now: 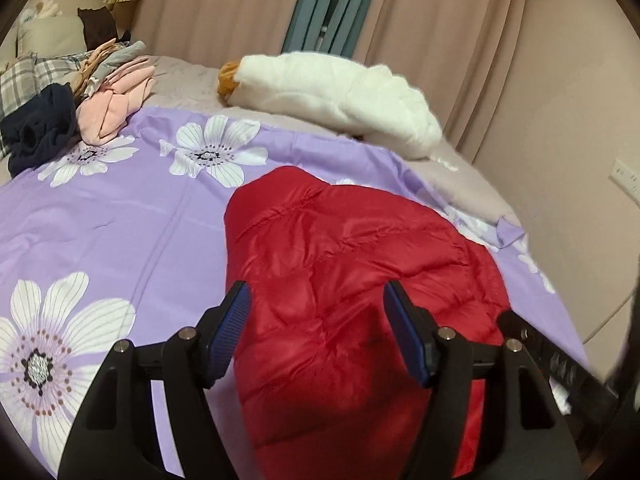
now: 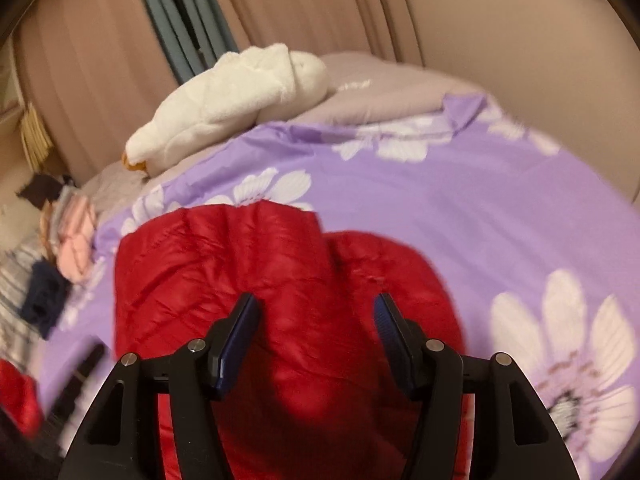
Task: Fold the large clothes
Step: 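Press the jacket bundle flat on the sheet with both grippers, then grasp the red jacket bundle with both grippers and lift it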
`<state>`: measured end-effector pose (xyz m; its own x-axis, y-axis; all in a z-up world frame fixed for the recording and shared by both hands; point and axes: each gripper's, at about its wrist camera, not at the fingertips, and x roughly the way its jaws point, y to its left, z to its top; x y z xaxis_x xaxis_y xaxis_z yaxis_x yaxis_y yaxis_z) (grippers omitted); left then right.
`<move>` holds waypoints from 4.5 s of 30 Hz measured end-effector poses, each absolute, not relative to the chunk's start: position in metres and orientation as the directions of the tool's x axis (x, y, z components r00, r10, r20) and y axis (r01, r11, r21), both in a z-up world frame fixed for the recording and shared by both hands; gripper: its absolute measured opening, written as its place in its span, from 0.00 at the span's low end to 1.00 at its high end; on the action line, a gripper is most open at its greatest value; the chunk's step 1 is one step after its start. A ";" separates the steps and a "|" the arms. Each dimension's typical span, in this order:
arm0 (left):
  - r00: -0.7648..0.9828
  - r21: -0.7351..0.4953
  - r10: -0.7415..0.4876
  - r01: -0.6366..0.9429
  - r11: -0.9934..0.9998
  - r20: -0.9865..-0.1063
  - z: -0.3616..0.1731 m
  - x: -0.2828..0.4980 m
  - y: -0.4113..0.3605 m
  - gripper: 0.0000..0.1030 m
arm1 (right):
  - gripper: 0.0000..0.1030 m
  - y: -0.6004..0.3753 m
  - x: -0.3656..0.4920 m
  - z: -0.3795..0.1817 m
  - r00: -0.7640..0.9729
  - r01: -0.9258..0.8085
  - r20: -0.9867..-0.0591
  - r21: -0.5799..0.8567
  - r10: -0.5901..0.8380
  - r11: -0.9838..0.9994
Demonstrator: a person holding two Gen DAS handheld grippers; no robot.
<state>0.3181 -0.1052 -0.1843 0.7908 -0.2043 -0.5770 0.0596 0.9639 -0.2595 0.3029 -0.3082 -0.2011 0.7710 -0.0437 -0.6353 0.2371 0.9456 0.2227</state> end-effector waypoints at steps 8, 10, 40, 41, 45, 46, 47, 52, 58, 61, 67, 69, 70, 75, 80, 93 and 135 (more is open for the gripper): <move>0.809 -0.078 -0.036 -0.012 0.997 -0.586 -0.245 0.335 -0.141 0.69 | 0.58 -0.305 0.302 -0.255 0.822 0.256 -0.563 0.223 -0.090 0.941; 0.822 -0.039 0.001 -0.028 0.999 -0.569 -0.248 0.335 -0.146 0.69 | 0.58 -0.300 0.307 -0.260 0.816 0.279 -0.562 0.185 -0.132 0.942; 0.840 -0.038 0.021 -0.049 0.998 -0.542 -0.255 0.336 -0.146 0.72 | 0.62 -0.298 0.306 -0.262 0.823 0.303 -0.539 0.148 -0.180 0.941; 0.840 -0.040 0.019 -0.049 0.998 -0.542 -0.255 0.337 -0.146 0.72 | 0.62 -0.299 0.306 -0.262 0.823 0.304 -0.539 0.149 -0.180 0.941; 0.840 -0.041 0.020 -0.050 0.998 -0.542 -0.255 0.336 -0.145 0.73 | 0.63 -0.300 0.307 -0.261 0.821 0.307 -0.540 0.148 -0.183 0.940; 0.841 -0.041 0.020 -0.050 0.998 -0.541 -0.255 0.336 -0.145 0.73 | 0.63 -0.300 0.307 -0.261 0.821 0.307 -0.540 0.149 -0.183 0.940; 0.841 -0.041 0.020 -0.050 0.998 -0.541 -0.255 0.336 -0.145 0.73 | 0.63 -0.300 0.307 -0.261 0.822 0.306 -0.540 0.150 -0.182 0.940; 0.840 -0.043 0.018 -0.049 0.998 -0.542 -0.256 0.337 -0.145 0.73 | 0.63 -0.300 0.307 -0.262 0.822 0.305 -0.540 0.151 -0.180 0.940; 0.839 -0.054 0.013 -0.051 0.997 -0.543 -0.255 0.337 -0.145 0.74 | 0.65 -0.302 0.306 -0.263 0.826 0.301 -0.540 0.179 -0.162 0.937; 0.840 -0.055 0.014 -0.051 0.997 -0.543 -0.255 0.337 -0.145 0.74 | 0.65 -0.302 0.307 -0.263 0.827 0.301 -0.539 0.185 -0.159 0.936; 0.840 -0.060 0.011 -0.052 0.997 -0.543 -0.256 0.338 -0.145 0.74 | 0.66 -0.304 0.307 -0.264 0.828 0.299 -0.539 0.193 -0.153 0.934; 0.840 -0.060 0.011 -0.052 0.997 -0.543 -0.257 0.338 -0.145 0.74 | 0.66 -0.304 0.307 -0.264 0.829 0.299 -0.539 0.198 -0.151 0.934; 0.840 -0.061 0.011 -0.052 0.997 -0.543 -0.257 0.338 -0.145 0.74 | 0.66 -0.304 0.307 -0.264 0.829 0.299 -0.539 0.200 -0.150 0.933; 0.840 -0.065 0.008 -0.052 0.996 -0.543 -0.257 0.339 -0.145 0.75 | 0.66 -0.304 0.307 -0.264 0.830 0.299 -0.539 0.206 -0.147 0.932; 0.840 -0.068 0.007 -0.052 0.996 -0.543 -0.258 0.340 -0.145 0.75 | 0.67 -0.304 0.307 -0.264 0.829 0.300 -0.539 0.205 -0.148 0.932; 0.840 -0.072 0.006 -0.053 0.996 -0.542 -0.259 0.340 -0.144 0.76 | 0.67 -0.304 0.308 -0.265 0.830 0.300 -0.538 0.211 -0.145 0.930; 0.375 -0.693 -0.630 -0.047 0.720 -0.680 -0.275 0.326 -0.040 0.98 | 0.96 -0.330 0.297 -0.249 0.619 0.278 -0.750 0.488 0.235 0.827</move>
<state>0.3256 -0.0403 -0.2745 0.3746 -0.6302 -0.6801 -0.0473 0.7195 -0.6929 0.2970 -0.3303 -0.2495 0.6190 0.2346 -0.7495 0.2778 0.8272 0.4884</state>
